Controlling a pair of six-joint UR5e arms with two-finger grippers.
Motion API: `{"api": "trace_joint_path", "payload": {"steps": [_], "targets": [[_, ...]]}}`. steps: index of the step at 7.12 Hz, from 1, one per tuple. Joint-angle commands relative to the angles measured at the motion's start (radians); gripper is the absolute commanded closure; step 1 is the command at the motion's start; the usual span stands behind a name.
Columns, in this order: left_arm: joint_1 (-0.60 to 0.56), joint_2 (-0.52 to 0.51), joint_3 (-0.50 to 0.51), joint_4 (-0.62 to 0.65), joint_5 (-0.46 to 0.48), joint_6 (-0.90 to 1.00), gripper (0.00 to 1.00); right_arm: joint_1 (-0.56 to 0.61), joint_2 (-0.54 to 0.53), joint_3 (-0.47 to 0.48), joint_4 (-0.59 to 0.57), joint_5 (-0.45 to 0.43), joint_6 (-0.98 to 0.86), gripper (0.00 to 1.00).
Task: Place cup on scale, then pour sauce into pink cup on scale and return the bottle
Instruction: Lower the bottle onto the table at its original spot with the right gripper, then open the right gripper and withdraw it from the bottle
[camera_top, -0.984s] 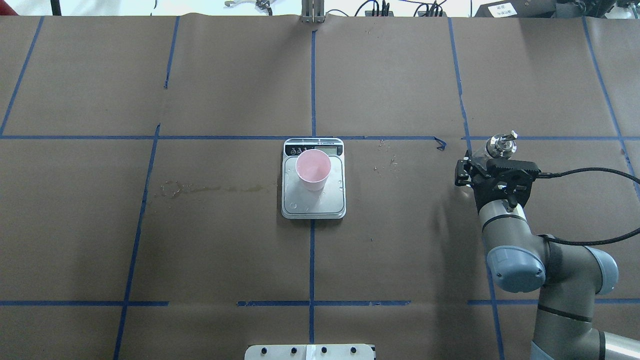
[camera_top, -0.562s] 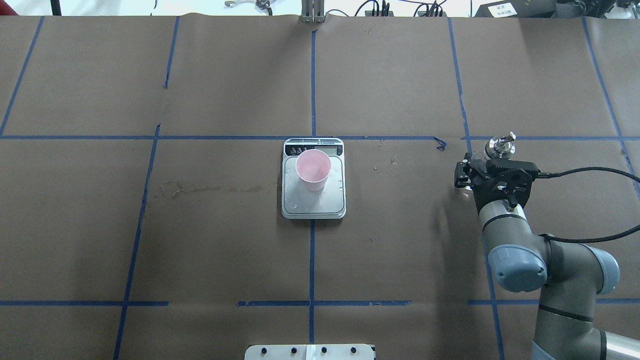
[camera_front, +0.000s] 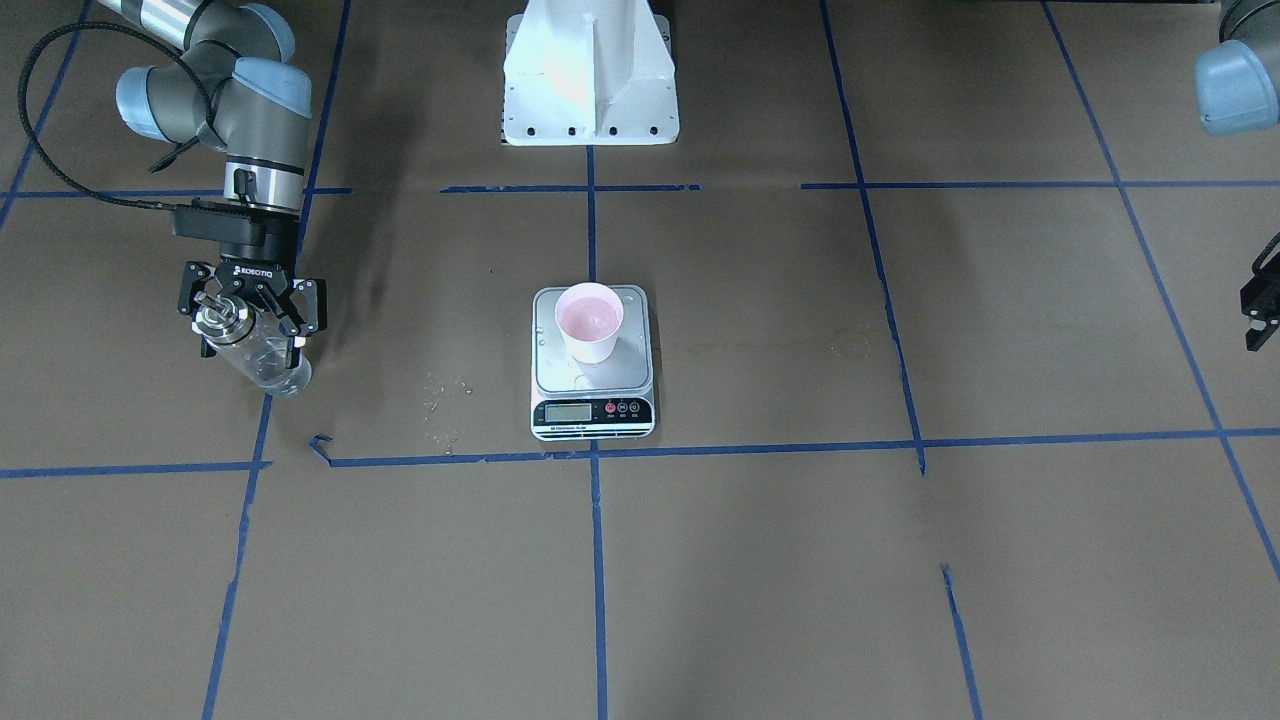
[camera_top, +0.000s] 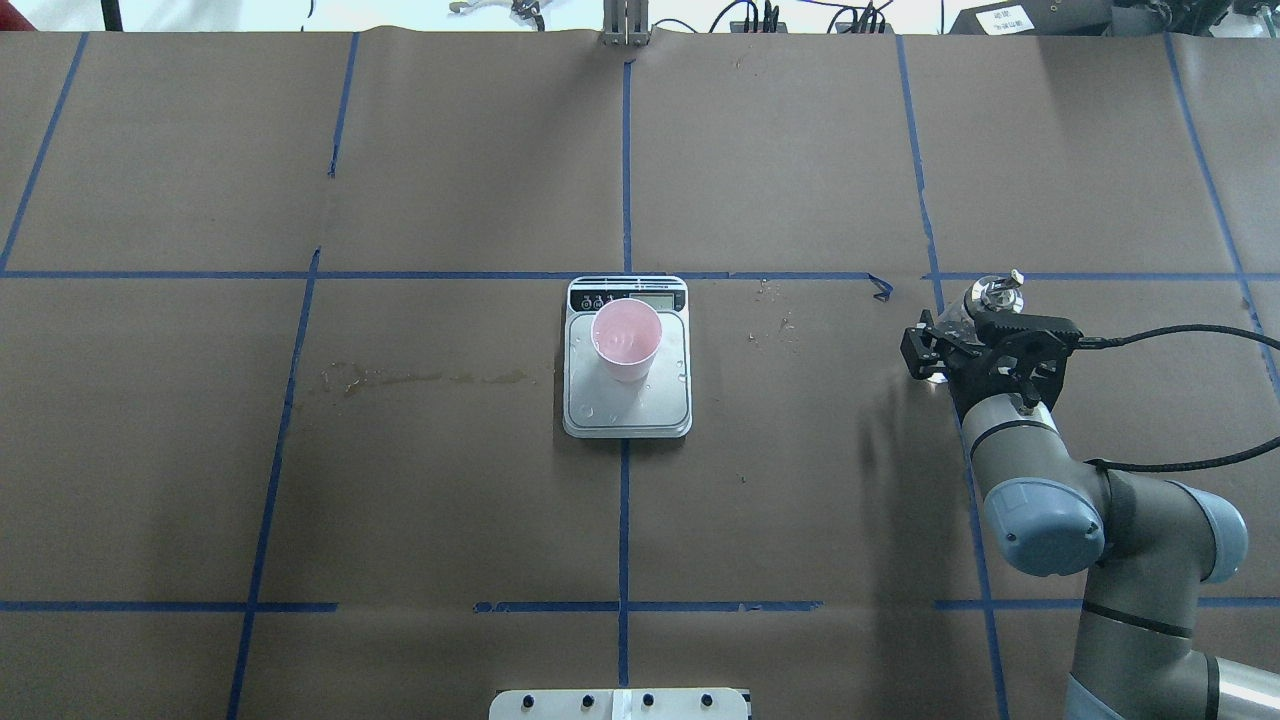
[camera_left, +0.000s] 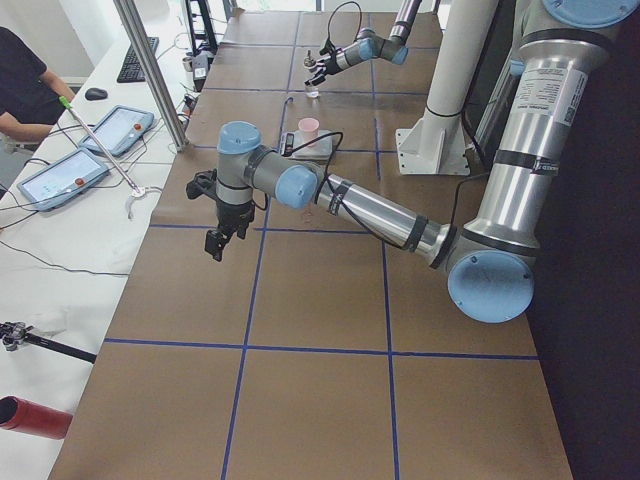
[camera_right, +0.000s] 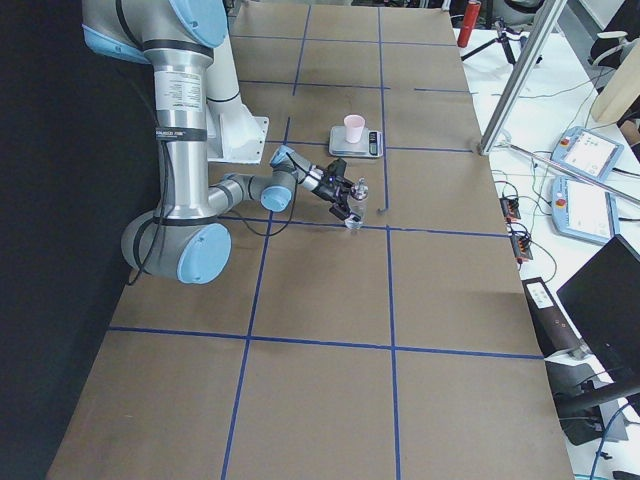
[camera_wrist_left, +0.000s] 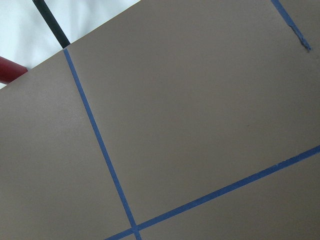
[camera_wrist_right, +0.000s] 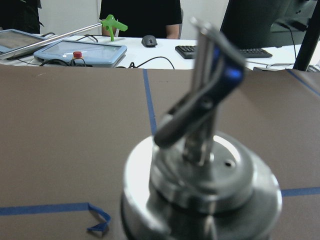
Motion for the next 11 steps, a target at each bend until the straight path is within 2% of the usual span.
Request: {"api": "trace_joint_path", "payload": {"steps": [1, 2, 3, 4, 5, 7, 9, 10, 11], "targets": [[0.000, -0.002, -0.001, 0.000, -0.002, 0.000, 0.00, 0.013, -0.046, 0.103, -0.012, 0.190, -0.009, 0.00], [0.000, -0.002, -0.001, 0.000, -0.002, 0.000, 0.00, 0.029, -0.109, 0.172, -0.012, 0.297, -0.034, 0.00], [0.000, -0.002, -0.002, 0.000, -0.003, 0.000, 0.00, 0.051, -0.154, 0.195, -0.012, 0.384, -0.095, 0.00], [-0.003, -0.002, -0.004, 0.000, -0.003, 0.000, 0.00, 0.072, -0.157, 0.230, -0.054, 0.498, -0.105, 0.00], [-0.003, 0.000, -0.005, 0.000, -0.003, 0.002, 0.00, 0.092, -0.145, 0.307, -0.135, 0.632, -0.105, 0.00], [-0.005, 0.003, -0.013, 0.000, -0.003, 0.002, 0.00, 0.167, -0.093, 0.494, -0.419, 0.909, -0.105, 0.00], [-0.005, 0.011, -0.011, 0.000, -0.002, 0.006, 0.00, 0.299, 0.107, 0.598, -0.826, 1.153, -0.107, 0.00], [-0.005, 0.012, -0.010, 0.000, -0.002, 0.008, 0.00, 0.363, 0.254, 0.623, -1.013, 1.205, -0.117, 0.00], [-0.005, 0.014, -0.010, 0.000, -0.002, 0.008, 0.00, 0.443, 0.372, 0.623, -1.184, 1.207, -0.242, 0.00]]}}
